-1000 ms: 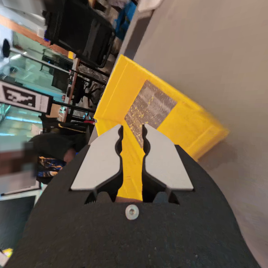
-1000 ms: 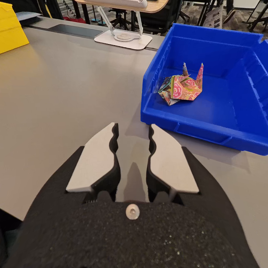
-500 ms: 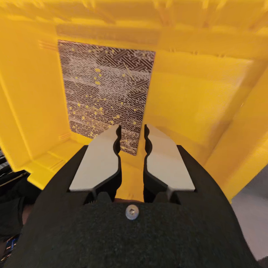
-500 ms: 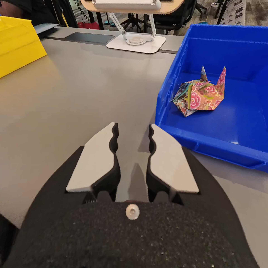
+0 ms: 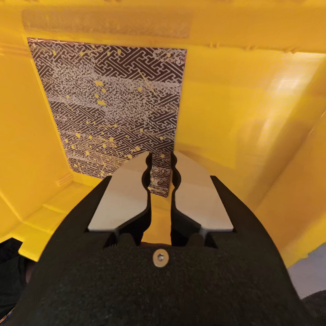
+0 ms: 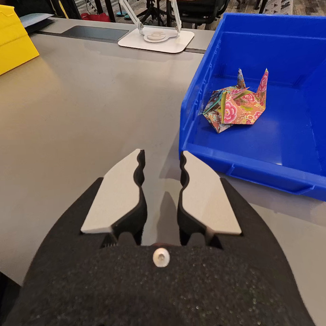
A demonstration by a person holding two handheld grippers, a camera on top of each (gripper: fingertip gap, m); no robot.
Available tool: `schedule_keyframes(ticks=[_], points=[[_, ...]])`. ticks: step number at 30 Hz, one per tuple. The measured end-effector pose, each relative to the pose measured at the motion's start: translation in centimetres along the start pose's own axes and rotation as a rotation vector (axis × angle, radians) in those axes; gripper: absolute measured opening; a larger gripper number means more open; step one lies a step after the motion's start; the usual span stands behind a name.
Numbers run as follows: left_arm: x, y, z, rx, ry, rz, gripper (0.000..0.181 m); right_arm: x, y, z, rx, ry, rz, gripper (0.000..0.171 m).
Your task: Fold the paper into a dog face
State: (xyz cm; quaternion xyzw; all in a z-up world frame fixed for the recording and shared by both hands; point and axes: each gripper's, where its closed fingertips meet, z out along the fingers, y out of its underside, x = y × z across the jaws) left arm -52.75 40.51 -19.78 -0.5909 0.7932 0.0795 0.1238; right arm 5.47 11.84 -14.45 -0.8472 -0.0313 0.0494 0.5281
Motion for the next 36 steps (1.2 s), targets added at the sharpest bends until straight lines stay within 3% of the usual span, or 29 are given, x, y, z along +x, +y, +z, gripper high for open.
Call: schedule_keyframes(ticks=[3, 12, 16, 17, 18, 19, 24, 27, 28, 36], points=[[0.4, 0.0, 0.2, -0.01, 0.01, 0.036, 0.0, -0.1, 0.2, 0.2, -0.01, -0.004, -0.002, 0.037], [-0.7, -0.5, -0.2, 0.029, -0.075, 0.008, 0.0, -0.4, 0.4, 0.5, -0.032, -0.007, -0.016, 0.035], [-0.1, -0.9, -0.5, 0.071, -0.03, -0.03, 0.0, -0.3, 0.4, 0.4, -0.033, -0.003, -0.012, 0.035], [0.0, -1.1, -0.4, 0.074, -0.024, -0.035, 0.007, -0.2, 0.5, 0.4, -0.034, -0.002, -0.01, 0.035], [0.1, -1.3, -0.3, 0.076, -0.026, -0.042, 0.027, -0.2, 0.5, 0.4, -0.034, -0.002, -0.007, 0.035], [0.2, -1.4, -0.2, 0.08, -0.017, -0.046, 0.03, -0.2, 0.5, 0.4, -0.035, -0.003, -0.004, 0.035], [0.0, -1.8, 0.0, 0.095, 0.004, -0.065, 0.022, -0.4, 0.7, 0.6, -0.049, -0.006, -0.009, 0.035], [0.0, -2.0, 0.2, 0.099, 0.005, -0.05, 0.011, -0.4, 0.8, 0.7, -0.053, -0.008, -0.011, 0.035], [-0.1, -2.0, 0.3, 0.097, -0.009, -0.032, 0.0, -0.4, 0.8, 0.7, -0.055, -0.007, -0.011, 0.035], [-1.5, -1.7, 0.0, 0.103, -0.123, -0.035, 0.0, -0.5, 0.6, 0.7, -0.054, -0.002, -0.011, 0.035]])
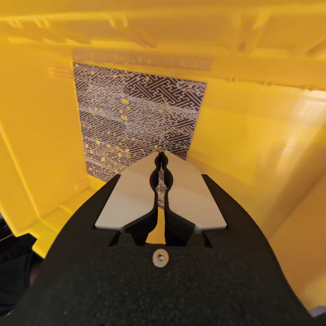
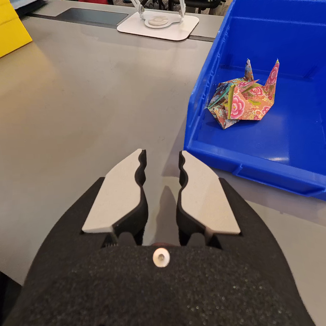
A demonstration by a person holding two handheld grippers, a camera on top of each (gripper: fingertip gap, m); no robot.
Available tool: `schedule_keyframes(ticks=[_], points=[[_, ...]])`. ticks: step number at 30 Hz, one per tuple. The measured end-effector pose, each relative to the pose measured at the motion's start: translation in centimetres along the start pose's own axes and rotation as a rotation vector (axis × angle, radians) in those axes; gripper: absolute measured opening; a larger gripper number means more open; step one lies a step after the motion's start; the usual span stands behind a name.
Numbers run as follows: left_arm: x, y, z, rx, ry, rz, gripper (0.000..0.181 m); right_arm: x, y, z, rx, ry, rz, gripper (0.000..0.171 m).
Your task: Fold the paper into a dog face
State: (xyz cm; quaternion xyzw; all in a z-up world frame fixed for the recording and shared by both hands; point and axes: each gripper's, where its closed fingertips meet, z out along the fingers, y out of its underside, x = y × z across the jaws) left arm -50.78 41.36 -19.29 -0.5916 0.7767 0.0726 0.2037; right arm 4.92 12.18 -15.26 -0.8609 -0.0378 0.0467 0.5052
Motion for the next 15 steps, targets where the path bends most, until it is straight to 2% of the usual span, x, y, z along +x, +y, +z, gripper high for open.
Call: schedule_keyframes(ticks=[3, 4, 5, 7, 9, 13, 14, 15], points=[[-1.5, 1.2, -0.5, -0.044, -0.031, -0.086, 0.0, -0.1, 0.2, 0.1, -0.007, 0.0, -0.002, 0.035], [-2.3, 1.6, -0.5, -0.054, -0.054, -0.138, 0.009, -0.1, 0.2, 0.1, -0.008, -0.001, -0.001, 0.035], [-2.4, 1.7, -0.5, -0.056, -0.032, -0.197, 0.026, -0.1, 0.3, 0.1, -0.01, -0.004, 0.002, 0.035], [-1.6, 1.4, -0.7, -0.045, 0.061, -0.292, 0.036, -0.2, 0.3, 0.1, -0.015, -0.008, 0.005, 0.035], [-0.1, 0.6, -0.9, -0.011, 0.15, -0.326, 0.06, -0.1, 0.4, 0.0, -0.016, -0.006, 0.001, 0.035], [2.0, 0.8, -0.4, -0.05, 0.196, -0.244, 0.06, 0.1, 0.7, 0.1, -0.022, -0.011, 0.015, 0.035], [2.1, 0.2, -0.4, -0.016, 0.214, -0.256, 0.051, 0.1, 0.8, 0.1, -0.026, -0.015, 0.019, 0.035], [2.4, 0.0, -0.3, -0.007, 0.237, -0.263, 0.051, 0.1, 0.9, 0.2, -0.03, -0.02, 0.021, 0.035]])
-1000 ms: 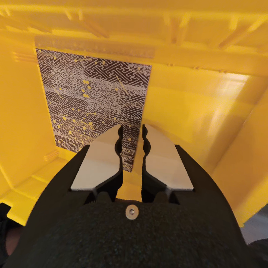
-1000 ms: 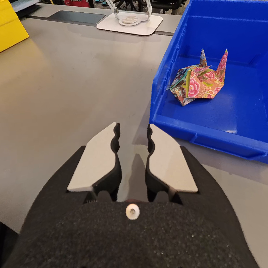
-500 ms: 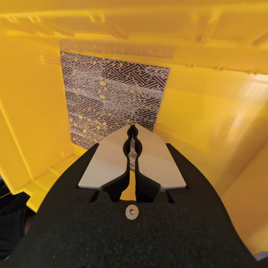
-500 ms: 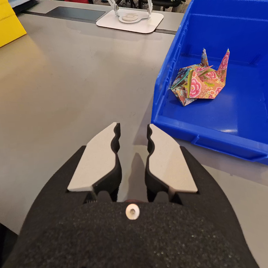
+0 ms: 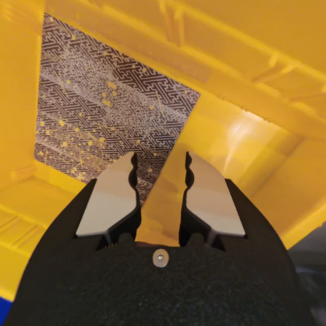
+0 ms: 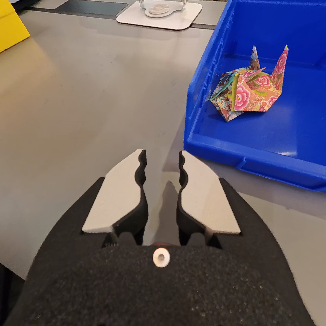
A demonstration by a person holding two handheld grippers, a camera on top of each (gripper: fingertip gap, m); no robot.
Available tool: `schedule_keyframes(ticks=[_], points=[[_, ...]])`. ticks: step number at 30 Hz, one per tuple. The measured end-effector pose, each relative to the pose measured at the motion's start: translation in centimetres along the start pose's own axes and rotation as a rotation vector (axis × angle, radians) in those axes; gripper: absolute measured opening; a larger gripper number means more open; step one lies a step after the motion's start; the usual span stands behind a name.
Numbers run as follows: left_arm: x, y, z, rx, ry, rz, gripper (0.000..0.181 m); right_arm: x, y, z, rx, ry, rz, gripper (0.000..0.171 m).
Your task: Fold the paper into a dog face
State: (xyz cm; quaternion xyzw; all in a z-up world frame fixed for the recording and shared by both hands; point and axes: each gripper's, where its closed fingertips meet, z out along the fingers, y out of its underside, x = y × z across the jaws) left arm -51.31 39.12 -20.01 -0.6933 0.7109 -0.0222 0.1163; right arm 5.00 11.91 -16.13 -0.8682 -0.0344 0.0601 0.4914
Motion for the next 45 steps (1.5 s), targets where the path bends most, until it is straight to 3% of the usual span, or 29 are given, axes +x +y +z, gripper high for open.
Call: schedule_keyframes(ticks=[2, 9, 17, 21, 24, 27, 30, 45], points=[[0.8, -0.1, 0.2, 0.012, 0.066, -0.02, 0.027, -0.1, 0.1, 0.0, -0.008, -0.006, -0.001, 0.035], [1.9, 0.0, 0.2, 0.015, 0.035, 0.041, 0.0, 0.1, 0.1, -0.2, -0.005, -0.006, 0.011, 0.035], [1.8, 0.6, -0.8, 0.055, -0.043, 0.005, 0.0, 0.0, 0.1, -0.2, -0.006, -0.009, 0.005, 0.035], [1.5, 1.1, -1.4, 0.008, -0.078, -0.005, 0.044, -0.1, 0.1, -0.2, -0.006, -0.012, 0.012, 0.035], [1.7, 1.5, -0.4, -0.033, -0.055, 0.032, 0.054, -0.3, 0.1, -0.1, -0.014, -0.015, 0.002, 0.035], [1.7, 1.1, -0.1, -0.022, -0.015, 0.04, 0.042, -0.4, 0.0, -0.2, -0.013, -0.01, -0.004, 0.035], [2.7, 1.2, 0.1, -0.031, 0.033, 0.09, 0.003, -0.2, -0.1, -0.3, -0.008, -0.008, 0.003, 0.035], [1.7, 0.4, -0.6, -0.021, -0.089, 0.145, 0.0, -0.2, -0.1, -0.3, -0.007, -0.011, 0.006, 0.035]])
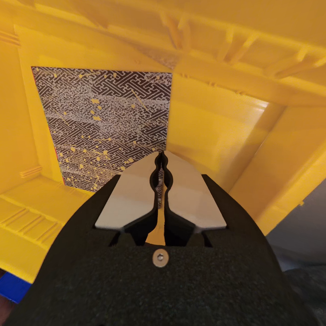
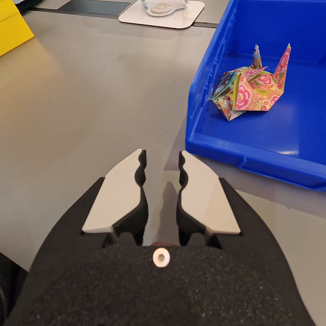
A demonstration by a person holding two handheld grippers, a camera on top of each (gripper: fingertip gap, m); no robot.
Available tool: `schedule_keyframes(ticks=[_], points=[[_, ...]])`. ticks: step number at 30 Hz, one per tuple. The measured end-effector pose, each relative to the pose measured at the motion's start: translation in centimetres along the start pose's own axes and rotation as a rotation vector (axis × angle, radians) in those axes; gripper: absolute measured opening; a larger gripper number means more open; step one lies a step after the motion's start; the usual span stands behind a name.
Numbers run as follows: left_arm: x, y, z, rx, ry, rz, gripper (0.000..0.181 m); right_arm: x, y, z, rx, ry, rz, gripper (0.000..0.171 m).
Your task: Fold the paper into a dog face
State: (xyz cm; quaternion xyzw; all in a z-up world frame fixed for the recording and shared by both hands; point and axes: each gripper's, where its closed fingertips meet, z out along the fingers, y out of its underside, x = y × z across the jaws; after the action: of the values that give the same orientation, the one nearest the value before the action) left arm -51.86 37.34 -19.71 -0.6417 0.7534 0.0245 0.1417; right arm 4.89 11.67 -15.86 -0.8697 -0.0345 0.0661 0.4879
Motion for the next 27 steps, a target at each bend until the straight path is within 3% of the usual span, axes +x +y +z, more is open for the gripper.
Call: schedule_keyframes(ticks=[3, 7, 12, 18, 25, 27], points=[[-0.8, -0.5, -0.9, 0.046, -0.017, -0.034, 0.0, -0.1, 0.1, 0.1, -0.004, -0.001, -0.003, 0.035], [-0.9, 0.2, -0.4, -0.012, 0.027, -0.099, 0.039, -0.2, 0.1, 0.2, -0.01, -0.006, -0.007, 0.035], [-0.9, -0.6, 0.1, 0.011, 0.032, -0.092, 0.05, 0.0, 0.1, 0.0, -0.004, -0.002, 0.001, 0.035], [-1.6, -0.4, 0.5, -0.005, -0.031, -0.062, 0.041, -0.1, 0.2, 0.2, -0.011, -0.003, -0.002, 0.035], [-1.5, -0.4, 1.0, -0.022, -0.169, 0.07, 0.0, -0.2, 0.4, 0.4, -0.021, -0.01, -0.002, 0.035], [-1.6, -0.5, 1.0, -0.013, -0.208, 0.092, 0.0, -0.3, 0.4, 0.4, -0.021, -0.011, -0.002, 0.035]])
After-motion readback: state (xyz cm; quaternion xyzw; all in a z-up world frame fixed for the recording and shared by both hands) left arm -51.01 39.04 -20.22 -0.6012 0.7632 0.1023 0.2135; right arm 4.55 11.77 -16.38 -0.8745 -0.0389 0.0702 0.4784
